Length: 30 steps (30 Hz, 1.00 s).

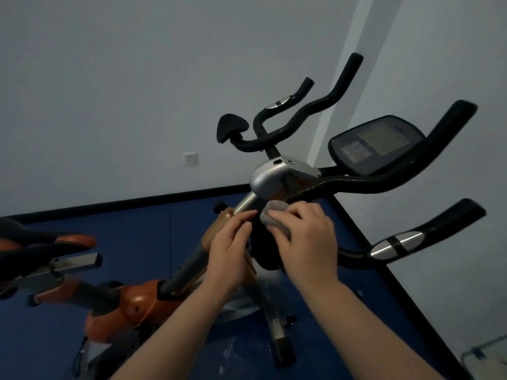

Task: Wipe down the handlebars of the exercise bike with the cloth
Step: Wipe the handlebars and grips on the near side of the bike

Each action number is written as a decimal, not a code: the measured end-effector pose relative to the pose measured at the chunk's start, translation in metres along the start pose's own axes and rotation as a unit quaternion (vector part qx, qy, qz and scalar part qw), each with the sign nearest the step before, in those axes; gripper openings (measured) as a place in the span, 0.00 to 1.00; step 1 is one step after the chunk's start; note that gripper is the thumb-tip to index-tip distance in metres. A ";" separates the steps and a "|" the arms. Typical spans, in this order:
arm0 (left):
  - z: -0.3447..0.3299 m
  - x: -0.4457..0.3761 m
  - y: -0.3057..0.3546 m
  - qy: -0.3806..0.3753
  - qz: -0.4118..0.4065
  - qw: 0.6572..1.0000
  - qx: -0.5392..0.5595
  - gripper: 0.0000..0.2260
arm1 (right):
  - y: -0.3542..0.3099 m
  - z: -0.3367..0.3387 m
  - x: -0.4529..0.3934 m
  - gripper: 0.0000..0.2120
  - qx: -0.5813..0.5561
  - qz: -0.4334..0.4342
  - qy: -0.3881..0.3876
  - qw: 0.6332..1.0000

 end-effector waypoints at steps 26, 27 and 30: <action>0.031 -0.041 -0.004 -0.266 0.004 0.964 -0.017 0.13 | -0.048 -0.030 -0.012 0.09 0.145 -0.146 -0.057 0.977; 0.031 -0.042 -0.004 -0.273 0.005 0.962 -0.017 0.13 | -0.050 -0.031 -0.007 0.10 0.140 -0.122 -0.096 0.978; 0.030 -0.045 -0.004 -0.280 0.006 0.960 -0.013 0.13 | -0.045 -0.015 -0.008 0.08 0.099 -0.093 -0.127 0.983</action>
Point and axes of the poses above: each hand's wrist, its own x-axis away from the middle knuckle, its own z-axis out of the back of the hand, y = z × x, the point moved 5 cm from there along -x, towards the middle knuckle, and after that the axes turned 15 degrees about z, right-handed, at the moved point
